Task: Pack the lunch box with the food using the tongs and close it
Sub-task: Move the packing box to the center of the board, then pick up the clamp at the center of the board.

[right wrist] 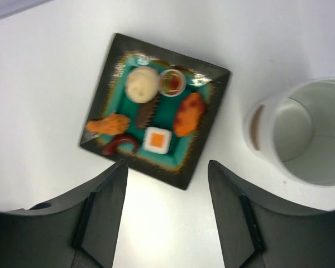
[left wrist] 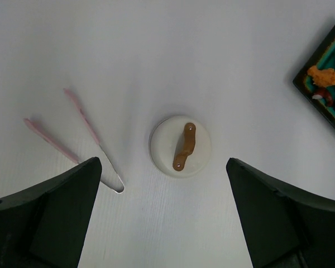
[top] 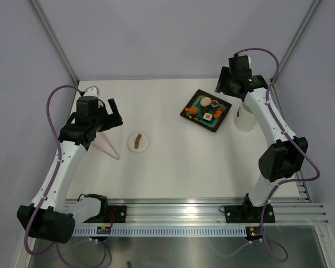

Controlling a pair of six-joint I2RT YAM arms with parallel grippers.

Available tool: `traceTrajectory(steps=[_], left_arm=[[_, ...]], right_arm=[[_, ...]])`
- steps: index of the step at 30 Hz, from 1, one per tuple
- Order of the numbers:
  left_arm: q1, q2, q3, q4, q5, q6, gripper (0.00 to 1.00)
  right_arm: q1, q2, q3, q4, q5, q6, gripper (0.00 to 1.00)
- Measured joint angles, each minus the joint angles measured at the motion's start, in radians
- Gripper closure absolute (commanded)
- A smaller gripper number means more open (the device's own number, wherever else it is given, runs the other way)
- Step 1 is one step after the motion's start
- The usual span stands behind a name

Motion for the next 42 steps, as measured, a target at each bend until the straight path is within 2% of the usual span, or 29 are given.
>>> traceTrajectory(steps=[2, 6, 14, 19, 21, 26, 32, 38, 42], left_arm=[[0.0, 0.026, 0.022, -0.022, -0.028, 0.0, 0.01], [0.0, 0.072, 0.033, -0.049, -0.055, 0.024, 0.1], [-0.135, 0.222, 0.046, -0.089, -0.084, 0.045, 0.16], [-0.053, 0.228, 0.046, -0.096, -0.101, -0.007, 0.22], [0.007, 0.236, 0.039, -0.093, -0.109, -0.037, 0.28], [0.097, 0.321, 0.012, -0.084, -0.151, -0.108, 0.45], [0.129, 0.521, 0.012, -0.061, -0.197, -0.203, 0.46], [0.15, 0.605, 0.014, -0.028, -0.212, -0.257, 0.49], [0.15, 0.645, 0.014, -0.002, -0.211, -0.273, 0.58]], right_arm=[[0.077, -0.021, 0.013, 0.001, 0.013, -0.001, 0.31], [0.203, -0.041, 0.014, 0.0, 0.023, 0.001, 0.3], [0.278, -0.043, -0.088, 0.001, 0.016, 0.039, 0.29], [0.428, -0.013, -0.115, 0.01, 0.011, 0.059, 0.28], [0.468, -0.005, -0.138, 0.011, -0.006, 0.07, 0.27], [0.491, 0.019, -0.152, 0.011, -0.022, 0.09, 0.26], [0.492, 0.024, -0.152, 0.015, -0.031, 0.106, 0.24], [0.493, 0.017, -0.173, 0.031, -0.031, 0.115, 0.24], [0.493, 0.014, -0.194, 0.032, -0.031, 0.117, 0.24]])
